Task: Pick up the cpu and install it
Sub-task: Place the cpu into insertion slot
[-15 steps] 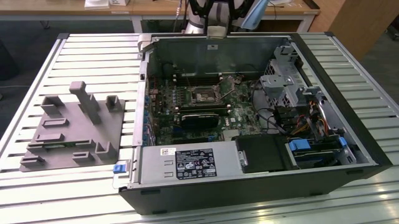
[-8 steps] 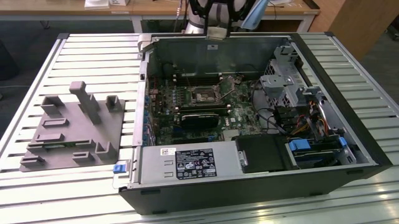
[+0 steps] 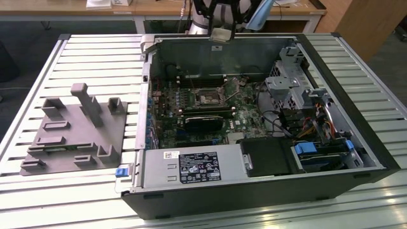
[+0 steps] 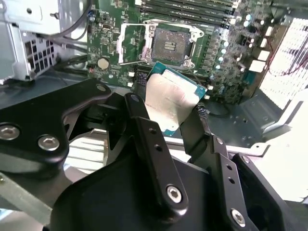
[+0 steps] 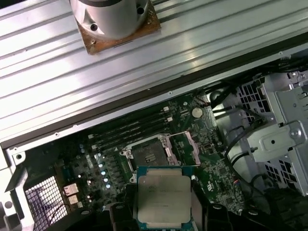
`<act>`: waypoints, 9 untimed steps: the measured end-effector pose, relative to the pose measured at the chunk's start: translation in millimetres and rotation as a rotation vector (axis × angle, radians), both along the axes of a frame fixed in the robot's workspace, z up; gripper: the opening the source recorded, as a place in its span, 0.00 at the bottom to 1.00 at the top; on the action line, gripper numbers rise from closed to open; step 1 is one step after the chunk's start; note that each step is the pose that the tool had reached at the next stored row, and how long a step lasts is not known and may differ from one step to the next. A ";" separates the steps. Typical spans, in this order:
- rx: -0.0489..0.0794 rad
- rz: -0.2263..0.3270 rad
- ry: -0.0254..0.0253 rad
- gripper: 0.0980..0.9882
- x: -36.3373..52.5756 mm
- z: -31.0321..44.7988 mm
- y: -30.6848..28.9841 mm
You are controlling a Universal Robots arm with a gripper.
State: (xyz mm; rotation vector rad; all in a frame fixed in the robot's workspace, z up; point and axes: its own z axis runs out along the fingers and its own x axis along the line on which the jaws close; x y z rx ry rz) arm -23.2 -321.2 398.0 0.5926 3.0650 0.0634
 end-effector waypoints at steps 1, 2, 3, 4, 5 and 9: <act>0.000 -0.014 0.0000 0.49 0.0 -0.2 0.0; 0.000 -0.028 0.0000 0.49 0.0 -0.4 0.0; 0.000 -0.041 0.0000 0.49 0.0 -0.5 0.0; 0.000 -0.055 0.0000 0.49 0.0 -0.7 0.0; 0.000 -0.068 0.0000 0.49 0.0 -0.9 0.0; 0.000 -0.122 0.0000 0.49 0.0 -1.6 0.0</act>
